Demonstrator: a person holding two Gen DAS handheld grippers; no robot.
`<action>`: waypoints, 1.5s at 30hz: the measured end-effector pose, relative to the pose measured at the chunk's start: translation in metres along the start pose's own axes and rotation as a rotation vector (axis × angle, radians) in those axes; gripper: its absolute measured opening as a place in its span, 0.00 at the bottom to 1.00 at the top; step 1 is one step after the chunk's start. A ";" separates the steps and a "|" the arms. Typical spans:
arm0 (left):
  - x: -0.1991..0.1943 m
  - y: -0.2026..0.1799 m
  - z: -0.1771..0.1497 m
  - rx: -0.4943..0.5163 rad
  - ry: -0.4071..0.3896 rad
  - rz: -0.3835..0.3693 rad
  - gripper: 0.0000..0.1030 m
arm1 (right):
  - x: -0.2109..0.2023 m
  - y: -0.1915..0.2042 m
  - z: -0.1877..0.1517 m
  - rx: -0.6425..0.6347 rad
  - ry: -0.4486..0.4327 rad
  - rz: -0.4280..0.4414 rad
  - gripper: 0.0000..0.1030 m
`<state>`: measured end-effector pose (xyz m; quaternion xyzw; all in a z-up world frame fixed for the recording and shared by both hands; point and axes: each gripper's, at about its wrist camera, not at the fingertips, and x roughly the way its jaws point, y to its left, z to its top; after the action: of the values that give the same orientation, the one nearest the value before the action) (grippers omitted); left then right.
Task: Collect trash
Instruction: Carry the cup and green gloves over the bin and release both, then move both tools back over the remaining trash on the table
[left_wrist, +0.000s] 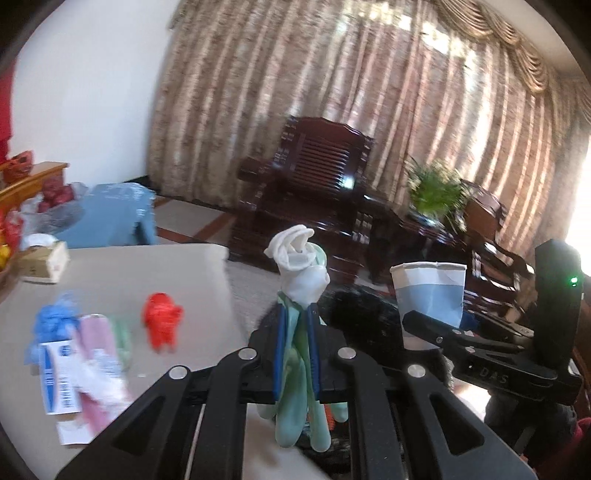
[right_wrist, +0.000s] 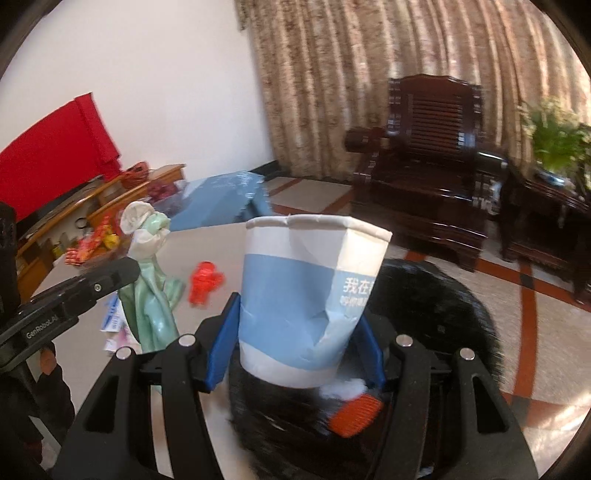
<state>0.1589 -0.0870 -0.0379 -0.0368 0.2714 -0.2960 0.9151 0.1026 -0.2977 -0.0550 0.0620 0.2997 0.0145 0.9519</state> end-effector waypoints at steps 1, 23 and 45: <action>0.006 -0.007 -0.002 0.008 0.008 -0.011 0.11 | 0.000 -0.007 -0.003 0.007 0.006 -0.014 0.55; 0.097 -0.044 -0.038 0.057 0.208 -0.098 0.38 | 0.030 -0.053 -0.061 0.079 0.160 -0.148 0.81; -0.035 0.073 -0.026 -0.039 0.010 0.280 0.80 | 0.030 0.049 -0.014 -0.028 0.003 0.046 0.95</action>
<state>0.1601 -0.0044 -0.0596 -0.0147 0.2841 -0.1601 0.9452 0.1192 -0.2453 -0.0773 0.0552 0.2995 0.0406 0.9516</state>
